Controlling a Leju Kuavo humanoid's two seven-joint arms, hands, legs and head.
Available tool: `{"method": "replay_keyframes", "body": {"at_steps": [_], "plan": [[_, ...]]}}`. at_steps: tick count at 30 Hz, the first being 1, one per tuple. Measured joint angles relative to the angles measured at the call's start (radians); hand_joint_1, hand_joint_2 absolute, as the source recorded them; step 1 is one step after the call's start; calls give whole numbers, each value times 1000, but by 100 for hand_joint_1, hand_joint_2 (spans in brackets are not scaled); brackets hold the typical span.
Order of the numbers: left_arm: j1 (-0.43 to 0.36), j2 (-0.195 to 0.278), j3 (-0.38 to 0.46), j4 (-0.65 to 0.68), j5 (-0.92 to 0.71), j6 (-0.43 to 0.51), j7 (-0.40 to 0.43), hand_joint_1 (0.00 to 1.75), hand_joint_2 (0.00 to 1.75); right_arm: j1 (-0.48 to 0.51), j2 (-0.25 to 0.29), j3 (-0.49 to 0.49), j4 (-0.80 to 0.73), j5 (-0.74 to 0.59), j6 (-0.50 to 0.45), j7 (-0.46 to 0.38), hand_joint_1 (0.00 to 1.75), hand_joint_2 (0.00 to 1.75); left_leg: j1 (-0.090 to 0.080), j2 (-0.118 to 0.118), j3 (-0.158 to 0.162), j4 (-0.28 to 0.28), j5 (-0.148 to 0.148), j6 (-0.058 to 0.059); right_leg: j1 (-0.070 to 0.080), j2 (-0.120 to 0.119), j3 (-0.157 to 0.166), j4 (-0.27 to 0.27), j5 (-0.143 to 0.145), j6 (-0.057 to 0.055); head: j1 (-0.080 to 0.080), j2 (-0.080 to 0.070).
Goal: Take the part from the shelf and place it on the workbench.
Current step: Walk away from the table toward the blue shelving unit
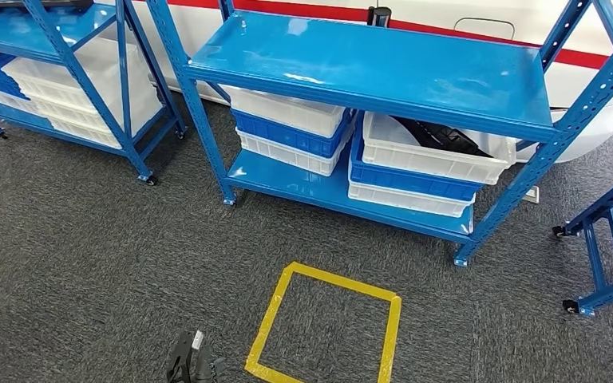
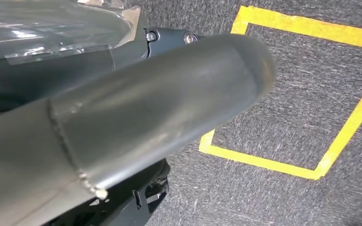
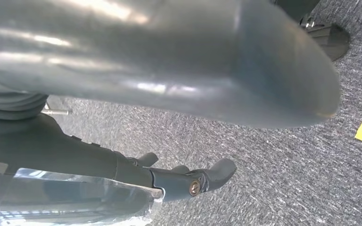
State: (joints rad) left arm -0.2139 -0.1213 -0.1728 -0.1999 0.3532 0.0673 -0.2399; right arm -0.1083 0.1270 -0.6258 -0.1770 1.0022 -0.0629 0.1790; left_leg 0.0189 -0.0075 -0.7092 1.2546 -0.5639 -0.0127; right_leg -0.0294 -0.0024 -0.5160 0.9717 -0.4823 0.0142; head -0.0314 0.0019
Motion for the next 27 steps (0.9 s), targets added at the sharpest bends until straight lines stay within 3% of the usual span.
{"method": "replay_keyframes", "body": {"at_steps": [1, 2, 4, 6, 9, 11, 12, 14, 16, 17, 19, 21, 23, 25, 27], "plan": [[2, 0, 0, 0, 0, 1, 0, 0, 0, 0, 0, 0, 0, 0, 0, 0, 0, 0, 0, 1, -20, 26, 3, 0, 1, 0, 3, 0, -3, -1, 0, 0], [4, 0, 0, 0, 0, 2, 0, 0, 0, 0, 0, -1, 0, 0, 0, 0, 0, 0, 0, 1, -19, 11, 27, 2, 1, 0, 7, 0, -6, -2, 0, 0], [4, 0, 0, 0, 0, 4, 0, 0, 0, 0, 0, -1, 0, 0, 0, 0, 0, 0, 0, 5, 40, -121, 107, 9, 1, 1, 20, 0, -15, 2, -1, 0], [2, 1, 0, 0, 0, 3, 0, 0, 0, -1, 1, -1, 0, 0, 0, -1, 0, 0, -4, 9, 96, -233, 145, 17, 6, 2, 25, 0, -27, 13, -2, 0], [1, 1, 0, 0, 0, 3, -1, 0, 0, -1, 0, -2, 0, 0, 0, -2, 0, 0, -13, 4, 109, -255, 135, 32, 8, -1, 29, -6, -39, 30, -3, 0], [2, 1, 0, 0, 0, 3, -1, 0, 0, -1, 0, -2, 0, 0, 0, -2, 0, 0, -11, 1, 116, -261, 134, 46, 7, -2, 24, 19, -54, 35, -2, 0], [2, 0, 0, 0, 0, 3, -2, 0, 0, -1, 0, -2, 0, 0, 0, -2, 0, 0, -10, 0, 121, -264, 133, 53, 7, -2, 3, 64, -75, 34, -1, 0], [1, -1, 0, 0, 0, 5, -2, 0, 0, 0, 0, -2, 0, 0, 0, -3, 0, 0, -11, 0, 128, -265, 127, 64, 8, -1, -76, 205, -129, 27, 1, 0], [3, -1, 0, 0, 0, 7, -2, 0, 0, 3, 0, -3, 0, 1, 0, -3, 0, 0, -13, -4, 135, -265, 118, 68, 8, -1, -149, 309, -150, 31, 1, 0], [4, -1, 0, 0, 0, 8, -2, 0, 0, 4, -1, -3, 0, 1, 0, -3, 0, 0, -14, -6, 142, -265, 113, 67, 9, -1, -159, 305, -133, 37, 1, 0], [5, -2, 0, 0, 0, 9, -2, 0, 0, 5, -2, -4, 0, 2, 0, -3, 0, 0, -15, -12, 161, -265, 100, 64, 11, -1, -121, 181, -54, 50, 2, 0], [4, -3, 0, 0, 0, 9, -2, 0, 0, 4, -2, -4, 0, 3, 0, -3, 0, 0, -18, -15, 176, -264, 86, 56, 17, 0, -69, 51, 13, 44, 3, 0], [4, -4, 0, 0, 0, 9, -2, 0, 0, 3, -3, -4, 0, 3, 0, -2, 0, 0, -19, -16, 182, -266, 77, 45, 24, 1, -51, 15, 30, 26, 2, 0], [4, -4, 0, 0, 0, 10, -2, 0, 0, 2, -2, -4, 0, 4, 1, -2, 0, 0, -17, -15, 184, -267, 70, 34, 20, 2, -45, 8, 31, 13, 2, 0], [3, -4, 1, 0, 1, 11, -2, 0, 0, 1, -2, -4, 0, 6, 1, -2, 0, 0, -15, -8, 163, -216, 41, 23, 10, 1, -33, -2, 30, -1, -3, 0]]}}
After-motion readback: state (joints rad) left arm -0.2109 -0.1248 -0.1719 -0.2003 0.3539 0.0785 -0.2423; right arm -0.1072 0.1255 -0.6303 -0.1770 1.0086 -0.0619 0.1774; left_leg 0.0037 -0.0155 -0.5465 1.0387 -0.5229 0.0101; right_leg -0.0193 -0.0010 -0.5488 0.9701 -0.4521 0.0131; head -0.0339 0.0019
